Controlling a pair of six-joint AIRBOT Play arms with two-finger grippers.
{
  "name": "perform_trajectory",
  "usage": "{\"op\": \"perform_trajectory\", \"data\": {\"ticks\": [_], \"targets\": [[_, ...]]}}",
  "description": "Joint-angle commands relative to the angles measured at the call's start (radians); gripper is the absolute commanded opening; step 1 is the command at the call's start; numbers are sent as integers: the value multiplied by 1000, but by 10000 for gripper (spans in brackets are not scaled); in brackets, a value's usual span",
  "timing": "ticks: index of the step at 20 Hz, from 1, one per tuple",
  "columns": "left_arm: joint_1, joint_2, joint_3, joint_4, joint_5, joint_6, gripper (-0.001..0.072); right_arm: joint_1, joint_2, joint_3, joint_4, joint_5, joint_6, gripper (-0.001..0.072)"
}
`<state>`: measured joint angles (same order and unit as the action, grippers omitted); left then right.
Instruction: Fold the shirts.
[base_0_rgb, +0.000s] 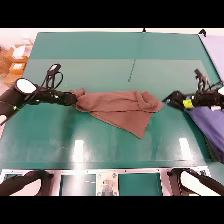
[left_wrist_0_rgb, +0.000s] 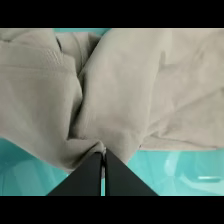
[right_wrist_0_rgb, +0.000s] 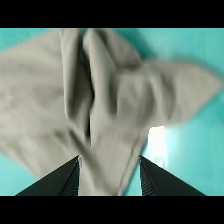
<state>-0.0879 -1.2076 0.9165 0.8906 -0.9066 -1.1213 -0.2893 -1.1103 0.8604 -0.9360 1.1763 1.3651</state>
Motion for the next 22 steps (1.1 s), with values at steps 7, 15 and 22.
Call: {"op": "perform_trajectory", "data": {"ticks": [7,15,22], "targets": [[0,-8,-3,-8,-8,5,24,209,56,-502,144,-208,40,433],[0,-7,5,-7,-13,5,25,370,-48,-410,369,-326,-119,15],[0,174,443,109,-120,-33,24,170,160,209,344,-29,-72,14]]}}
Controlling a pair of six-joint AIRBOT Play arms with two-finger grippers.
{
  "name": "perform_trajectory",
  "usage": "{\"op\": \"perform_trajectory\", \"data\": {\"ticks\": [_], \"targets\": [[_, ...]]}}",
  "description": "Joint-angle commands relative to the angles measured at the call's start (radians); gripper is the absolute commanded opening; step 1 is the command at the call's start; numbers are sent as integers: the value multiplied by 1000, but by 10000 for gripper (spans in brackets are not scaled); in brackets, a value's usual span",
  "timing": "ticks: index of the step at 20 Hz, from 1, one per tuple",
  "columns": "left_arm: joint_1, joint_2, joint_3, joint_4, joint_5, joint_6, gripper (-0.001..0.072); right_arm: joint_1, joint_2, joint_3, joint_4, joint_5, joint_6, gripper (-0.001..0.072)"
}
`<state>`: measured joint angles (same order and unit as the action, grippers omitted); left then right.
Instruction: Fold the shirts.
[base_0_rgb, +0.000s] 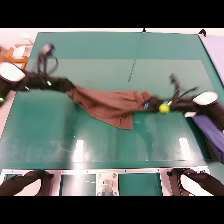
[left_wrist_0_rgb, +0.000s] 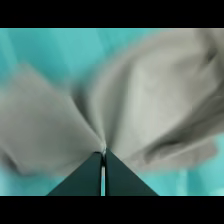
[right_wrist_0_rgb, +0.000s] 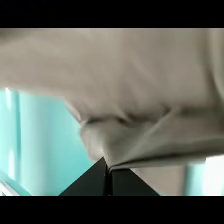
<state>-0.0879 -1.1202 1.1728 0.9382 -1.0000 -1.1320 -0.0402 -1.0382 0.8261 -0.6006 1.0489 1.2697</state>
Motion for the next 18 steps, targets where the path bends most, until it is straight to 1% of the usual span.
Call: {"op": "perform_trajectory", "data": {"ticks": [1,5,7,8,9,10,11,14,15,18], "targets": [[0,129,272,64,-21,-22,24,-122,129,360,8,105,33,14],[0,266,609,64,19,-22,24,-281,228,801,5,105,83,14],[0,296,752,64,7,-30,24,-355,245,992,4,105,85,14],[0,304,805,65,-14,-49,24,-385,247,1063,-4,105,85,15],[0,305,837,66,-39,-50,24,-408,247,1117,-22,105,85,15],[0,305,853,75,-67,-64,24,-419,248,1144,-44,105,84,14],[0,305,853,110,-90,-89,24,-418,248,1144,-60,105,84,15],[0,274,832,326,-158,-182,24,-418,228,1055,-80,105,84,15],[0,253,803,360,-163,-190,24,-415,219,994,-80,105,84,14],[0,146,676,352,-181,-183,24,-391,178,724,-80,93,70,14]]}}
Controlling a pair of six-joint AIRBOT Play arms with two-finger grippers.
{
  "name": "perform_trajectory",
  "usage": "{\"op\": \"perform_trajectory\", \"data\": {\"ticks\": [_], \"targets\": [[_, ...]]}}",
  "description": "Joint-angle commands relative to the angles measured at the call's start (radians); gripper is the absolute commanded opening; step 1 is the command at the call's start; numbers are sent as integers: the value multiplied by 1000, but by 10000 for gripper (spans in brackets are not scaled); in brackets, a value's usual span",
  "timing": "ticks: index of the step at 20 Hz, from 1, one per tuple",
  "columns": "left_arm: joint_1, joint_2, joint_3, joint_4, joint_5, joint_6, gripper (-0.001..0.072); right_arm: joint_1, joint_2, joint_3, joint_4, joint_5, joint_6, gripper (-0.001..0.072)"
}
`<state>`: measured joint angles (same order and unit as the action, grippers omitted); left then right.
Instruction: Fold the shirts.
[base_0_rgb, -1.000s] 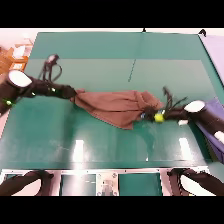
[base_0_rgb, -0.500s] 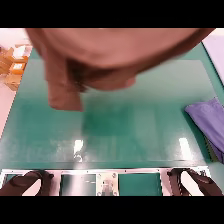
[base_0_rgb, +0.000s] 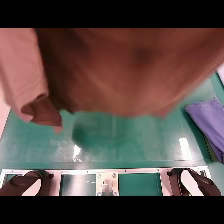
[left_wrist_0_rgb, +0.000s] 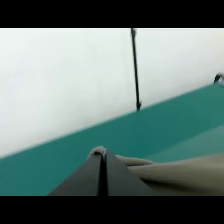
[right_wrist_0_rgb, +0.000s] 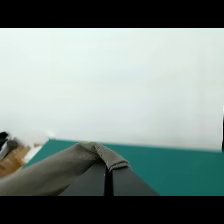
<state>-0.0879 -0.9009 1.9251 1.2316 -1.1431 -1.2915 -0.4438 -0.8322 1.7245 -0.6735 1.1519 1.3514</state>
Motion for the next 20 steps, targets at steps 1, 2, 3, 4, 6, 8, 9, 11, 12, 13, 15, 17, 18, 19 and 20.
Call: {"op": "perform_trajectory", "data": {"ticks": [1,2,3,4,6,8,9,11,12,13,15,17,18,19,20], "targets": [[0,-132,-134,41,-41,-15,24,27,-50,-271,-8,-37,-35,14],[0,-192,-190,18,-32,-3,24,48,-80,-374,-8,-87,-57,15],[0,-266,-252,-13,-6,30,24,67,-121,-459,-8,-146,-79,14],[0,-343,-300,-61,26,67,24,84,-183,-531,-8,-209,-98,14],[0,-530,-349,-197,87,138,25,118,-348,-589,-7,-281,-107,14],[0,-716,-349,-337,101,209,25,155,-528,-587,-7,-281,-107,15],[0,-786,-349,-372,107,222,26,168,-600,-587,-7,-282,-108,15],[4,-851,-349,-360,131,223,512,182,-717,-584,-5,-280,-107,55],[11,-851,-343,-339,127,224,624,180,-749,-583,-4,-271,-107,176],[26,-850,-305,-298,66,223,621,169,-760,-579,-5,-249,-108,318],[55,-850,-174,-152,-145,217,620,126,-748,-560,-12,-134,-145,411],[71,-846,-58,-19,-349,191,620,85,-722,-560,-20,10,-159,395],[76,-824,-56,-11,-356,167,619,75,-703,-579,-35,63,-159,389],[80,-807,-56,-14,-373,151,619,74,-676,-623,-59,96,-148,389],[76,-800,-56,-20,-410,135,619,76,-641,-684,-76,117,-136,389]]}}
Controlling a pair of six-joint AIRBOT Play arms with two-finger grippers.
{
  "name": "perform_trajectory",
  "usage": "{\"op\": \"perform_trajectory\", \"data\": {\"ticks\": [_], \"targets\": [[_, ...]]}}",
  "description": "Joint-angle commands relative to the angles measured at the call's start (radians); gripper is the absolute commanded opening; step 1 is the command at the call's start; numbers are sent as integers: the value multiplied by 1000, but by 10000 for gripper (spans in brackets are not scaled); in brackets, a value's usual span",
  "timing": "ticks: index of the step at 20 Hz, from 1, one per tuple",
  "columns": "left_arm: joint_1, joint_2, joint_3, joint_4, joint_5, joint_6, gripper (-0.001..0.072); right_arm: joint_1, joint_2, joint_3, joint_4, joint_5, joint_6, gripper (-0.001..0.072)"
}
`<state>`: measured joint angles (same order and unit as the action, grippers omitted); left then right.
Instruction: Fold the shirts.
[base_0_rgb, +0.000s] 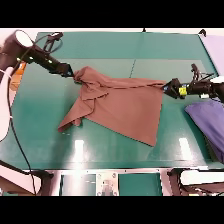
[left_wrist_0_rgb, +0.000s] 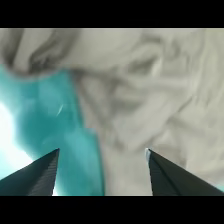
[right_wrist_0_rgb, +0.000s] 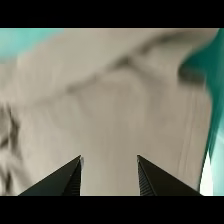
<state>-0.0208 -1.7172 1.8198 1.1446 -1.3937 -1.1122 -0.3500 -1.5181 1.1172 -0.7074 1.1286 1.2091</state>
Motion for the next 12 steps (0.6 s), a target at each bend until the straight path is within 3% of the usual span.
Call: {"op": "perform_trajectory", "data": {"ticks": [1,2,4,7,12], "targets": [[-2,19,46,67,-205,-56,583,-18,88,-153,-49,156,14,389],[-14,21,34,67,-223,-58,545,-18,144,-244,-58,155,16,389],[-51,30,-18,59,-216,-57,550,-20,267,-410,-150,133,65,393],[-124,30,-93,60,-208,-46,549,-21,403,-594,-281,117,187,481],[-241,30,-218,68,-129,-39,550,49,424,-773,-202,15,136,467]]}}
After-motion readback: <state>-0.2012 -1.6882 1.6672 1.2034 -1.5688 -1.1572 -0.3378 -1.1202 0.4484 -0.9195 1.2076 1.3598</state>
